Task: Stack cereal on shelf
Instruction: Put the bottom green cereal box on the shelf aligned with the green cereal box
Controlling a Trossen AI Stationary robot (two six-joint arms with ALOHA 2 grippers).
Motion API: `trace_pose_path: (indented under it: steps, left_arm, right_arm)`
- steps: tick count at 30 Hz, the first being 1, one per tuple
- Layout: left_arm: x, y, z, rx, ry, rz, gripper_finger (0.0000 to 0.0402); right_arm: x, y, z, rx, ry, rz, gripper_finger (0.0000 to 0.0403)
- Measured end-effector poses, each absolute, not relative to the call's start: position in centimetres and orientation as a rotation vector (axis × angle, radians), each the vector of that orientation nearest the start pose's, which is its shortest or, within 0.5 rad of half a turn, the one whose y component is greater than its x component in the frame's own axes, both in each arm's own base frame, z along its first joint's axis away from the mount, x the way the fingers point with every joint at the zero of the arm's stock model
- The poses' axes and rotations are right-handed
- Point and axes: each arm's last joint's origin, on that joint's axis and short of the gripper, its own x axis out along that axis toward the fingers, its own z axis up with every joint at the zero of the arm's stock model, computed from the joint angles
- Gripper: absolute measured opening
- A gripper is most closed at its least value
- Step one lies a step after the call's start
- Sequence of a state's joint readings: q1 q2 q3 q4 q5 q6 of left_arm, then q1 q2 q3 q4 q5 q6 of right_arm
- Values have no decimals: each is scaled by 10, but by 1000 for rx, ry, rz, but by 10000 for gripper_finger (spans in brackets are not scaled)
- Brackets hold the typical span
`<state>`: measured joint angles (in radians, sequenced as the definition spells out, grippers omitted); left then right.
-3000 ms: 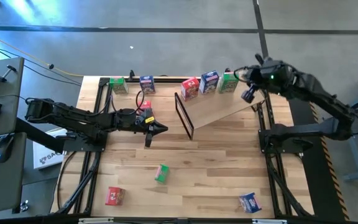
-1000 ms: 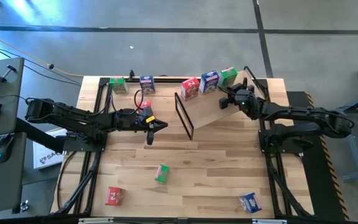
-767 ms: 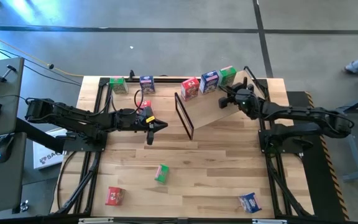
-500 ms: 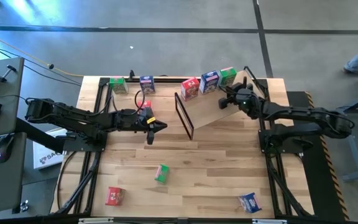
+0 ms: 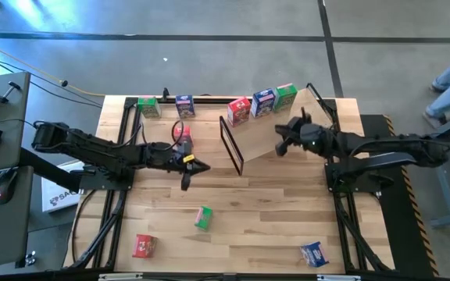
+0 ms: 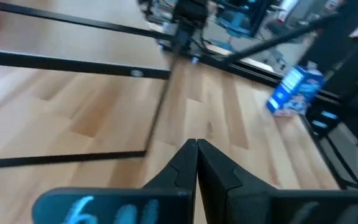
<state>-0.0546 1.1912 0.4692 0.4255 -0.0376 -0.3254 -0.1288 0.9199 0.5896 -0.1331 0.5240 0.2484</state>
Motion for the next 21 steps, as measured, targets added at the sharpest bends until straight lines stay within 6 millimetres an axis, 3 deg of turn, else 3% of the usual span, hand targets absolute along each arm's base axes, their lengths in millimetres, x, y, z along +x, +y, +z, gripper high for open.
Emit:
trace_pose_path:
  steps: [8,14,21]
  left_arm:
    - [246,-39,228,-307,356,-63,1]
    - [248,-53,245,-396,405,51,2]
    - [245,-69,264,-541,544,155,55]
  right_arm:
    - [200,3,242,83,377,-623,0]
    - [202,24,212,95,270,-501,0]
    - [190,36,198,68,140,-383,0]
